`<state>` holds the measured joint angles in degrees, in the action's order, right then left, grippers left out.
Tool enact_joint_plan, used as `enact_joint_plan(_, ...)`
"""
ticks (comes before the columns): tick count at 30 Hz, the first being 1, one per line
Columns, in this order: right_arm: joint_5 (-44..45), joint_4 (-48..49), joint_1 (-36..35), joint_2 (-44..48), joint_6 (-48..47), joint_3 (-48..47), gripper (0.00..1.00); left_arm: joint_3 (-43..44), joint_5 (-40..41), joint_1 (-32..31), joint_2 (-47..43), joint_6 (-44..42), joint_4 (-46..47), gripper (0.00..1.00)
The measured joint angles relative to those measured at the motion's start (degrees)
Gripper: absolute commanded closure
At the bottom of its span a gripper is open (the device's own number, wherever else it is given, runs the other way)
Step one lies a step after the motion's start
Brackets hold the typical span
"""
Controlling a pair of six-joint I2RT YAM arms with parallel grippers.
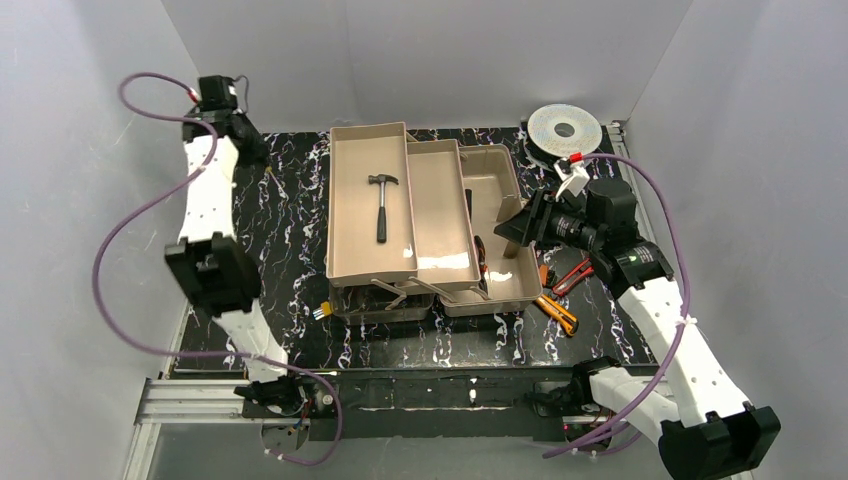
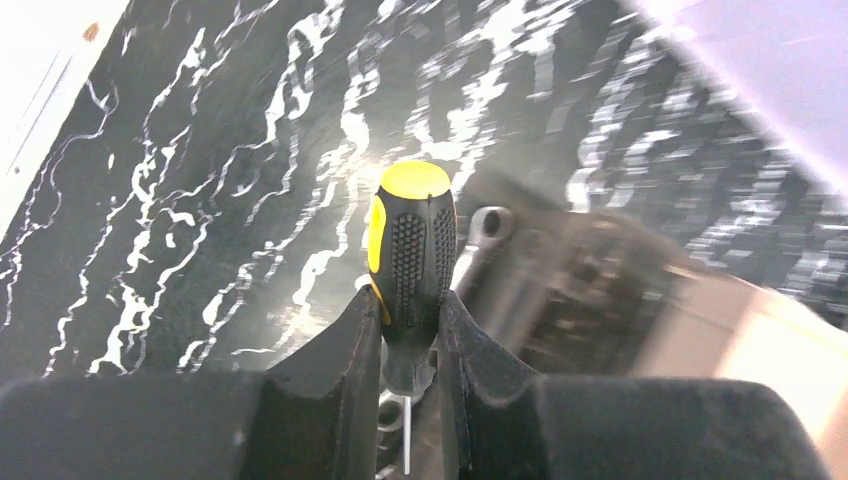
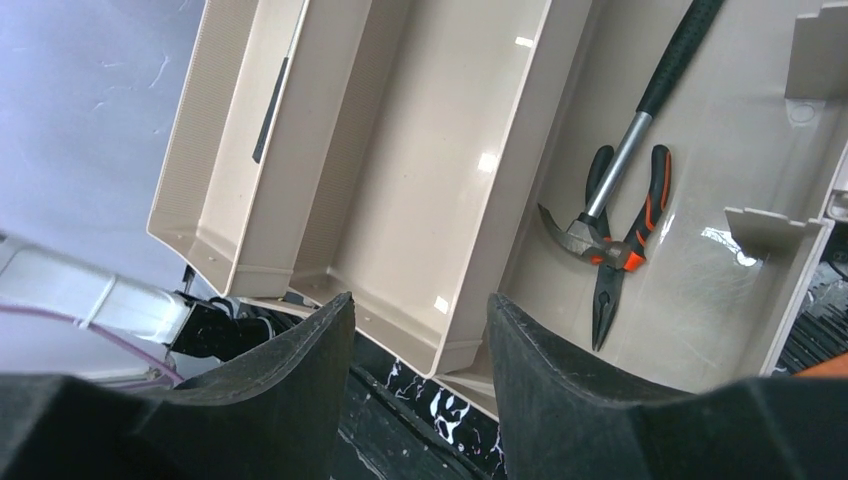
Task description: Pack the tool kit
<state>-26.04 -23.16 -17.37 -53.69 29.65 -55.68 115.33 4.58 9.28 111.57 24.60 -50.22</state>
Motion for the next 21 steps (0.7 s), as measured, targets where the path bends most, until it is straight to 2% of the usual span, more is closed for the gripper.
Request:
enact_joint_plan(4,-0.3,1.2,0.0,-1.4,0.1,0.0,0.42,-3.3,-7.1,-0.1,-14.0,4.1,4.7,1.0)
enact_joint_plan(7,-0.3,1.6,0.0,-2.4,0.2,0.0,0.43,-5.7,-12.9,-1.8,-20.7,7.5,8.0,1.0)
enact_joint_plan(14,-0.2,2.2,0.0,-2.7,0.2,0.0,0.43,-8.6,-21.7,-16.0,-22.0,12.1,12.3,1.0)
enact_joint_plan(21,1.1,2.2,0.0,-2.7,0.2,0.0,0.43,-11.2,-25.6,-27.4,-21.6,14.9,14.6,1.0)
